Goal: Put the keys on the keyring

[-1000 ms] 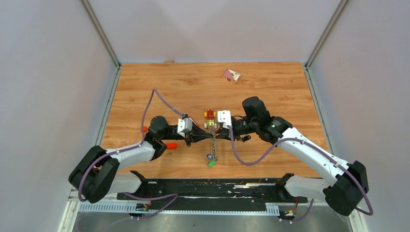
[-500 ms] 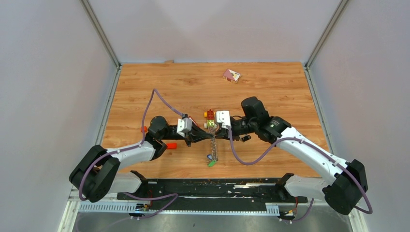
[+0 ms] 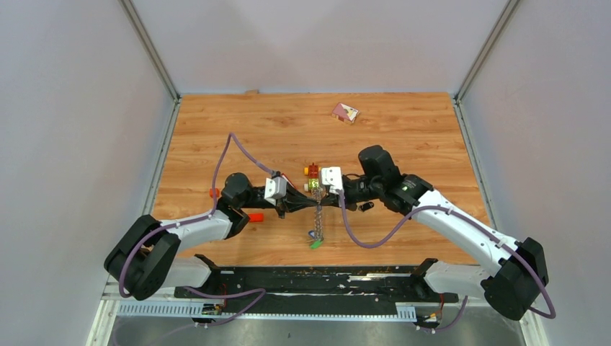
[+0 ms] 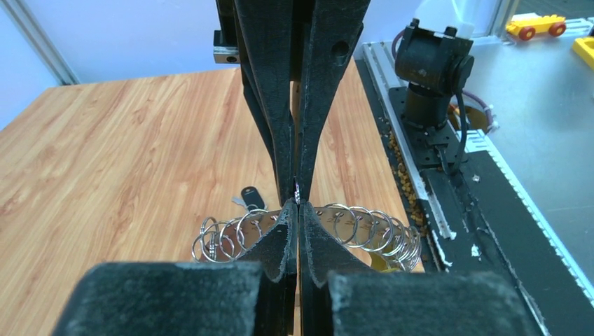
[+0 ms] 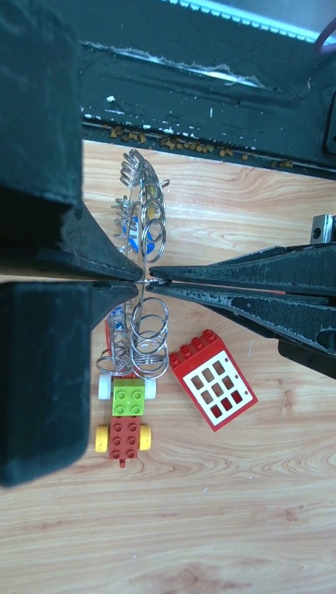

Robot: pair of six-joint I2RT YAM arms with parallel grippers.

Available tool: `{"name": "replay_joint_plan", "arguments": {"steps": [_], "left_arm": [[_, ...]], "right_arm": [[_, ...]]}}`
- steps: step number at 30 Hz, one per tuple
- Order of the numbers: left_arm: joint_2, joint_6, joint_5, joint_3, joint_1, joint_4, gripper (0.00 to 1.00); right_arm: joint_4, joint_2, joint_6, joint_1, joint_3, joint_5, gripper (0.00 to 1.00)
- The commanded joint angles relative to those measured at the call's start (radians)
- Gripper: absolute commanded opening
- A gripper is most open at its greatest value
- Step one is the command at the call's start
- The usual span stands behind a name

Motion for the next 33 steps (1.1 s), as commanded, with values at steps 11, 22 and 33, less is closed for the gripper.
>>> {"name": "replay_joint_plan", "arguments": {"steps": [11, 22, 33], "left_arm": [[-0.076, 0.550, 0.030, 0.191, -0.004, -0.718, 0.38], [0.010, 1.019, 0.072, 0.447, -0.048, -1.307, 0.37], [0.026, 0.820, 0.039, 0.418, -0.107, -1.081, 0.38]], "right_arm": [[0.102, -0.187, -0.335, 0.026, -0.147, 0.172, 0.00], [0.068, -0.209, -0.439, 0.041, -0.187, 0.095, 0.00], [0.062, -0.175, -0.373, 0.049, -0.163, 0.113, 0.00]]}}
